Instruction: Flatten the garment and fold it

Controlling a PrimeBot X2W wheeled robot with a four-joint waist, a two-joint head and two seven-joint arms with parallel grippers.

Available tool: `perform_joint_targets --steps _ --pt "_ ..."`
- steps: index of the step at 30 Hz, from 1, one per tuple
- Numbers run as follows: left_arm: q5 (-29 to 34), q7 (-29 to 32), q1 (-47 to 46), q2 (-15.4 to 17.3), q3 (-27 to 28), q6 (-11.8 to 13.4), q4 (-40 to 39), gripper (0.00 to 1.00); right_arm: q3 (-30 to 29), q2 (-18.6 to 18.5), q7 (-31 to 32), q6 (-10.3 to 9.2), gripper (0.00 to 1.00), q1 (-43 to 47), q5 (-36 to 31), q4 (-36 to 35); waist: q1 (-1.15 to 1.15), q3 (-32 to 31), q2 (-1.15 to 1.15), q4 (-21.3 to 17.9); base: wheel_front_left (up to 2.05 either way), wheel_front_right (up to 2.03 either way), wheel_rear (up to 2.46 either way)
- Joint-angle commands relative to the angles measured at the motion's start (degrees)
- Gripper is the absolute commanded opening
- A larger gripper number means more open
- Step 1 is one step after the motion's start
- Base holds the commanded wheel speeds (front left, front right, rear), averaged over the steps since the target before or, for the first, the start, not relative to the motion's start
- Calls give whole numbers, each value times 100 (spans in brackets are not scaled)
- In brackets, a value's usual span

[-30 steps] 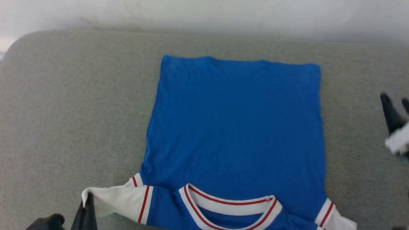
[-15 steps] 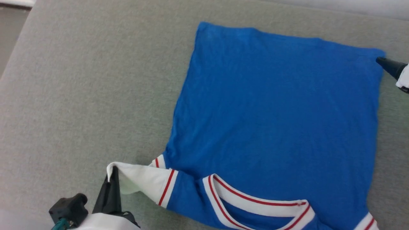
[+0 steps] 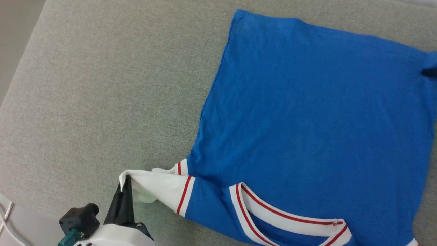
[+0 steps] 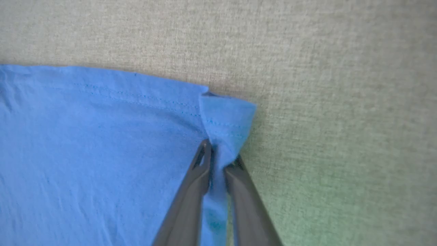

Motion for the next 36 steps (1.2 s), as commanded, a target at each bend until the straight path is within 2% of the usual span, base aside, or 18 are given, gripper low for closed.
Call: perform_joint_targets --steps 1,8,14,20,23,25,27,30,36 --pt "-11 -37 -105 -13 3 -45 40 0 102 251 264 -11 0 458 -108 365 1 -74 0 -39 0 0 0" --pt "-48 -21 -78 81 23 -103 141 0 356 187 35 -11 0 396 -279 -233 1 -516 0 -237 0 0 0" --pt "-84 55 108 259 125 -62 124 0 1085 -236 -169 -11 0 763 89 -1644 1 -1108 0 -613 0 0 0" --pt "-209 161 502 450 341 64 16 0 1392 -1033 40 -11 0 1953 603 -3333 1 -1666 0 -1237 0 0 0" --pt "-258 231 734 588 474 141 -64 0 1173 -1359 197 -11 0 2920 757 -4133 1 -1855 0 -1544 0 0 0" --pt "-299 281 887 662 556 192 -112 0 946 -1441 302 -11 0 3701 832 -4619 1 -1959 0 -1758 0 0 0" --pt "-337 352 1005 725 603 223 -154 0 631 -1427 331 -11 0 4523 885 -5089 1 -1998 0 -1934 0 0 0" --pt "-403 409 1154 789 689 263 -179 0 201 -1196 396 -11 0 5823 829 -5599 1 -2069 0 -2212 0 0 0" --pt "-498 521 1294 885 766 277 -151 0 -374 -136 420 -11 0 7905 798 -6069 1 -2138 0 -2538 0 0 0"
